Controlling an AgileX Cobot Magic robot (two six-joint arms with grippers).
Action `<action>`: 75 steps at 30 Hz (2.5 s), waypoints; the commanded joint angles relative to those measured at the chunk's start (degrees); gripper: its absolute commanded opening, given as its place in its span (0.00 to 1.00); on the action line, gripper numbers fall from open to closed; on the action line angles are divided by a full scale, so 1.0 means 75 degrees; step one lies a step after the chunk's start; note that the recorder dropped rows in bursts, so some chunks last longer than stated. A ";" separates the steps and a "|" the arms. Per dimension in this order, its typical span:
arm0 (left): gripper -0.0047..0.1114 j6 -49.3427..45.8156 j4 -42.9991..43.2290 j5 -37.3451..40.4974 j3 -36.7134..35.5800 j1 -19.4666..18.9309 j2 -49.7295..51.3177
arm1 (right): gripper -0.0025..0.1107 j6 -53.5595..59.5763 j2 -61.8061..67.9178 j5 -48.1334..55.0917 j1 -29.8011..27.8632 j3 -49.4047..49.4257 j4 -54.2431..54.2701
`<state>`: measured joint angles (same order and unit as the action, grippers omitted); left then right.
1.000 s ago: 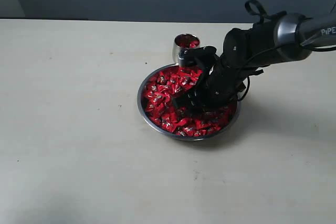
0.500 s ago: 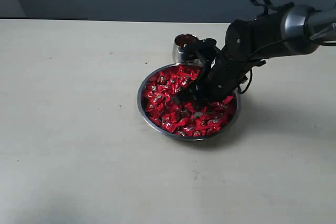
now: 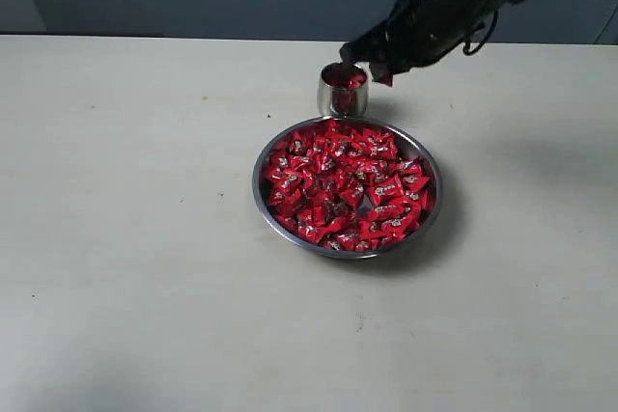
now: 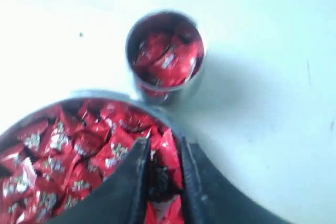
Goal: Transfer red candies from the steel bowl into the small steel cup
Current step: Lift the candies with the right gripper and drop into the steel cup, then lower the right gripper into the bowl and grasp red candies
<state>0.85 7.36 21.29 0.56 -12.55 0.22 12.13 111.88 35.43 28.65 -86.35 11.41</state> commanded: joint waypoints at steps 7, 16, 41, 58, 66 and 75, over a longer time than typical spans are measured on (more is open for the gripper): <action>0.04 0.0028 -0.0036 -0.0042 -0.0045 0.0007 -0.0030 | 0.02 0.0717 0.2089 0.0884 -0.0307 -0.2791 0.1159; 0.04 0.0028 -0.0036 -0.0042 -0.0045 0.0007 -0.0030 | 0.08 0.1075 0.2933 0.1171 -0.0307 -0.3477 0.1340; 0.04 0.0028 -0.0036 -0.0042 -0.0045 0.0007 -0.0030 | 0.44 0.1077 0.1114 0.3039 -0.0307 -0.2077 0.1427; 0.04 0.0028 -0.0036 -0.0042 -0.0045 0.0007 -0.0030 | 0.44 0.3359 0.0445 0.1022 -0.0204 0.2107 0.3756; 0.04 0.0028 -0.0036 -0.0042 -0.0045 0.0007 -0.0030 | 0.44 0.3395 0.1122 0.0342 -0.0204 0.2086 0.4183; 0.04 0.0028 -0.0036 -0.0042 -0.0045 0.0007 -0.0030 | 0.44 0.3418 0.1410 0.0506 -0.0118 0.1510 0.4337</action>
<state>0.85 7.36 21.29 0.56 -12.55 0.22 37.27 121.92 38.93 27.56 -74.01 43.52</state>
